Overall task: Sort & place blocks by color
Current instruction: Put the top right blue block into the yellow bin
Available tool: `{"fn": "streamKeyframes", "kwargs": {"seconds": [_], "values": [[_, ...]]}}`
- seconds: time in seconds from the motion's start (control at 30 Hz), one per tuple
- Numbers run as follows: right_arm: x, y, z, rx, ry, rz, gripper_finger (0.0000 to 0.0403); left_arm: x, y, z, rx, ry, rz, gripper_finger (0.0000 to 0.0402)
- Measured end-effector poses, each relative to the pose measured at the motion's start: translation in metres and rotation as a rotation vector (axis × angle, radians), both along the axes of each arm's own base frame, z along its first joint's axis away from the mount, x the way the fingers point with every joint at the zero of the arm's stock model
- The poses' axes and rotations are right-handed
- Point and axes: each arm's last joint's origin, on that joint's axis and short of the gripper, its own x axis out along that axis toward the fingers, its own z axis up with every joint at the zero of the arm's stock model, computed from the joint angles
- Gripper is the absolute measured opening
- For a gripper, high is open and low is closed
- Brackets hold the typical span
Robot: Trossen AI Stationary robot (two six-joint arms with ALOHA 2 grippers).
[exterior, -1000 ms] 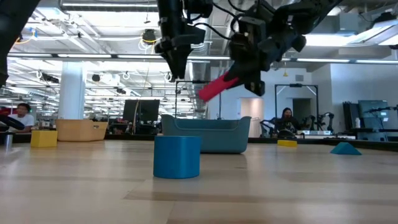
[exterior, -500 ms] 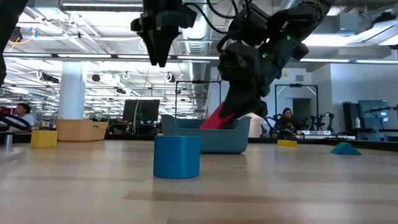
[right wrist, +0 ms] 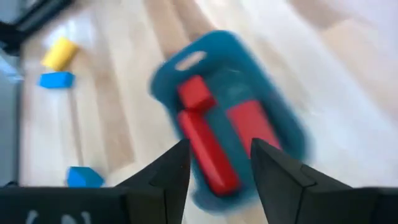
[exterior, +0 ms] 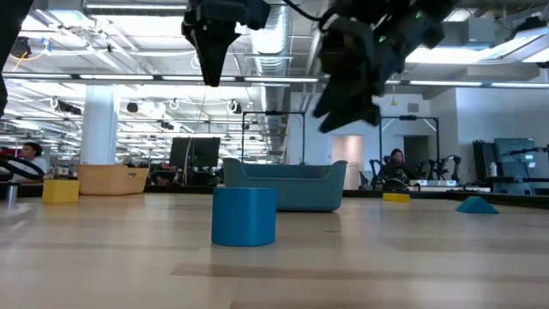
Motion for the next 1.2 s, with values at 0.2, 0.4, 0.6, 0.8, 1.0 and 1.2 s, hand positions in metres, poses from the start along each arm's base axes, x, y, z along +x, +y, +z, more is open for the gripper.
{"fn": "streamKeyframes", "kwargs": {"seconds": [0.2, 0.4, 0.6, 0.8, 1.0, 1.2], "values": [[-0.043, -0.001, 0.023, -0.058, 0.167, -0.070, 0.0173, 0.000, 0.002, 0.000, 0.007, 0.012, -0.012, 0.0197], [-0.089, 0.001, 0.014, -0.049, 0.569, -0.201, 0.0173, 0.002, -0.014, -0.003, 0.043, -0.022, -0.067, 0.0196], [-0.115, 0.013, -0.014, -0.085, 0.772, -0.192, 0.0185, 0.003, -0.024, -0.014, 0.023, -0.004, -0.140, 0.0196], [-0.124, 0.023, -0.037, -0.102, 0.862, -0.132, 0.0201, 0.000, -0.036, -0.018, 0.006, 0.018, -0.174, 0.0196], [-0.112, 0.027, -0.038, -0.202, 0.744, -0.054, 0.0229, 0.004, -0.045, -0.018, -0.015, -0.017, -0.248, 0.0196], [-0.108, 0.027, -0.038, -0.247, 0.709, 0.029, 0.0258, 0.013, -0.048, -0.018, -0.057, -0.106, -0.270, 0.0196]]}}
